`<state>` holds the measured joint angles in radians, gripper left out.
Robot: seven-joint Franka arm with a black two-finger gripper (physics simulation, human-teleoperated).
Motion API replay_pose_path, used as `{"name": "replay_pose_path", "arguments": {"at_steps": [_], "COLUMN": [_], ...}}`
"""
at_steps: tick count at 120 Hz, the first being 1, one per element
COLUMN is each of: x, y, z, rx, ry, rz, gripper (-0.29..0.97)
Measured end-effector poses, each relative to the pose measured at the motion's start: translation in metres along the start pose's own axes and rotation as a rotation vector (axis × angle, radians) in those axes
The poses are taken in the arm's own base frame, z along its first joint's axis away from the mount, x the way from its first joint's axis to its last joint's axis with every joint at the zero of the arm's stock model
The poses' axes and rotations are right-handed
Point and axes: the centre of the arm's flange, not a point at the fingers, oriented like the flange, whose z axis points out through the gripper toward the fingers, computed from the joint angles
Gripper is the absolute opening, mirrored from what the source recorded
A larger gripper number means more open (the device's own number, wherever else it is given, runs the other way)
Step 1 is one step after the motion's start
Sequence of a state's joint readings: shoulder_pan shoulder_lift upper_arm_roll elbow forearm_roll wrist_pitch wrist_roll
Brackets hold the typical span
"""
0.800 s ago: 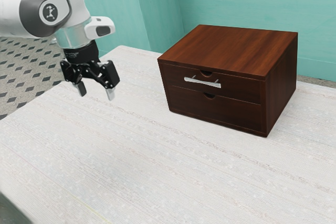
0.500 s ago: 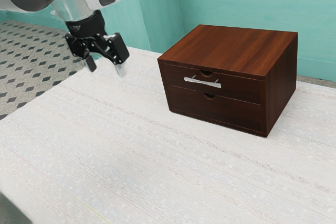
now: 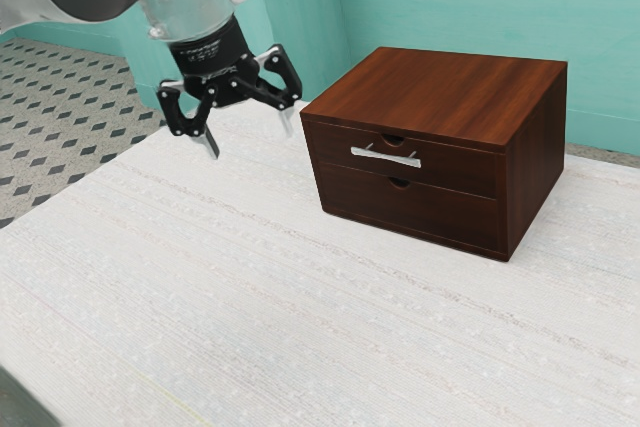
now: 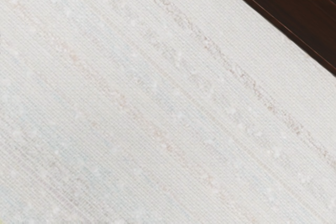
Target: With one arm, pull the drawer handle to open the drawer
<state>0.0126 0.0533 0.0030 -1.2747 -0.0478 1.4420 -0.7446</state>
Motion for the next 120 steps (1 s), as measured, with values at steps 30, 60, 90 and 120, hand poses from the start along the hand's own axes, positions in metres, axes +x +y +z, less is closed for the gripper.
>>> {"name": "replay_pose_path", "arguments": {"at_steps": [30, 60, 90, 120], "x": [-0.008, -0.011, 0.009, 0.021], "y": [0.027, 0.047, 0.06, 0.064], "z": [0.042, 0.073, 0.1, 0.116], "rx": [0.035, 0.019, -0.092, -0.184], "ry": [-0.012, 0.024, 0.088, 0.129], "rz": [-0.247, -0.407, -0.54, -0.629], "gripper": [0.68, 0.68, 0.68, 0.68]}}
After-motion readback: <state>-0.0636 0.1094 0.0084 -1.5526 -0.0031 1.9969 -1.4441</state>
